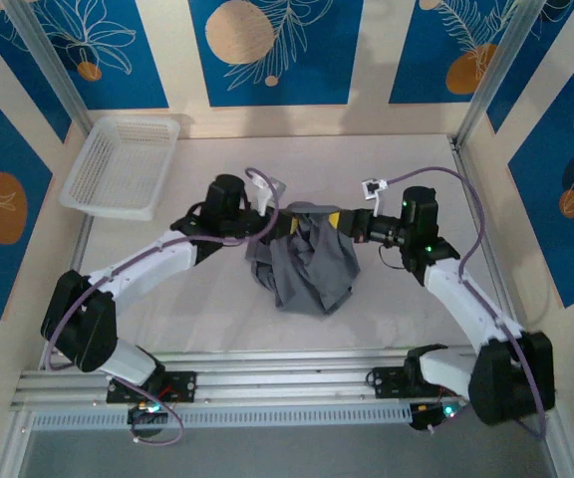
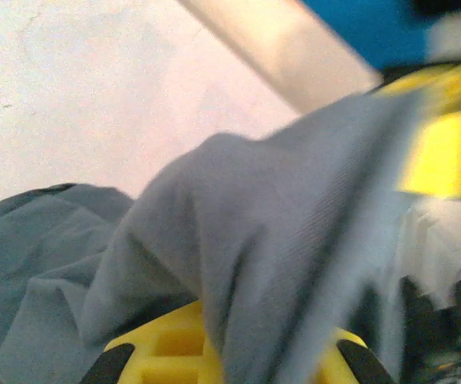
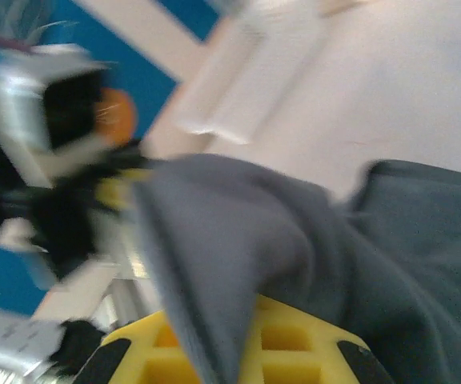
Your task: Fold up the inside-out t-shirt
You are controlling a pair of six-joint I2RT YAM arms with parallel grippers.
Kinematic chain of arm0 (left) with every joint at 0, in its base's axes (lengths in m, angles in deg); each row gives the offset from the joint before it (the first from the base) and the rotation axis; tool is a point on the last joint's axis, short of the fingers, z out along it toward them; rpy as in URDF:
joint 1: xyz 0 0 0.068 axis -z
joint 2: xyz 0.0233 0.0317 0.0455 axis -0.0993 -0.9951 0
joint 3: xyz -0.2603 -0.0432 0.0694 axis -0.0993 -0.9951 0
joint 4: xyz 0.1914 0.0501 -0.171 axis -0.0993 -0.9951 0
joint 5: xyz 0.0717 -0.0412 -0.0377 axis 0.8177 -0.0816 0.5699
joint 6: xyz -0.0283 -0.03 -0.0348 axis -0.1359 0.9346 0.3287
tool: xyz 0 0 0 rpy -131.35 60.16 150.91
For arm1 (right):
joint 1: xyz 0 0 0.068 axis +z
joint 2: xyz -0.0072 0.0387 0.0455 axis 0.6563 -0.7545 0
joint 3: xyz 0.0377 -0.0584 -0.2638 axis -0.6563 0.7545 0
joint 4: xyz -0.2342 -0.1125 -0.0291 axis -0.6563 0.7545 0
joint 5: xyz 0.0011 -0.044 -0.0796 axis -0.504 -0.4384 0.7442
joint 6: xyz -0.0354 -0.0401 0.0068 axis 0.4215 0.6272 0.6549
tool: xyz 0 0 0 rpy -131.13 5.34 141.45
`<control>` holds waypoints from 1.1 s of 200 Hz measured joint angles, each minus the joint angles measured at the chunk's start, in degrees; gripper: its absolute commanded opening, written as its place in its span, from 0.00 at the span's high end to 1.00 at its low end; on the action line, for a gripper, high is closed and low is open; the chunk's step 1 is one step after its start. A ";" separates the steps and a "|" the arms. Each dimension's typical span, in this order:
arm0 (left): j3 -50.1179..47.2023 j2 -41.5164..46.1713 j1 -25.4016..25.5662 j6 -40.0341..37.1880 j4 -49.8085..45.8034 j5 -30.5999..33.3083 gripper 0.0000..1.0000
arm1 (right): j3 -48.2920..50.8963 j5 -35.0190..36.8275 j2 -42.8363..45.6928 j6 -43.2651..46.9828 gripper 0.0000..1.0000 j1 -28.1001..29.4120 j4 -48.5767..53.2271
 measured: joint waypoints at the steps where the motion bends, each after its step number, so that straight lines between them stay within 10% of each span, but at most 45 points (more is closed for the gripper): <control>1: 0.04 0.00 -0.11 0.26 0.11 -0.31 1.00 | 0.00 0.02 -0.37 0.17 0.77 -0.15 0.07; 32: 1.38 -0.09 -2.12 7.19 0.17 -6.34 1.00 | 0.42 2.82 -10.58 -0.63 0.60 -2.99 6.43; 66: 2.27 -1.09 -2.10 9.73 -0.85 -8.02 1.00 | 1.99 10.23 0.85 -6.45 0.60 -0.81 9.44; 107: 2.29 -2.93 -2.10 10.95 -1.33 -8.63 1.00 | 3.15 25.86 17.44 -6.45 0.65 18.80 9.75; 157: 4.00 -3.02 -2.10 10.93 -3.13 -8.66 1.00 | -1.01 35.21 2.27 -6.36 0.54 23.37 12.20; 173: 4.22 -2.99 -2.10 10.91 -3.15 -8.66 1.00 | -2.71 35.89 -1.64 -6.64 0.65 23.28 12.11; 191: 4.22 -2.99 -2.10 10.86 -3.69 -8.63 1.00 | -4.04 35.76 -3.91 -7.17 1.00 22.97 10.93; 220: 4.33 -2.86 -2.51 8.66 -7.98 -5.18 1.00 | -4.00 32.50 -3.02 -6.84 1.00 21.86 9.31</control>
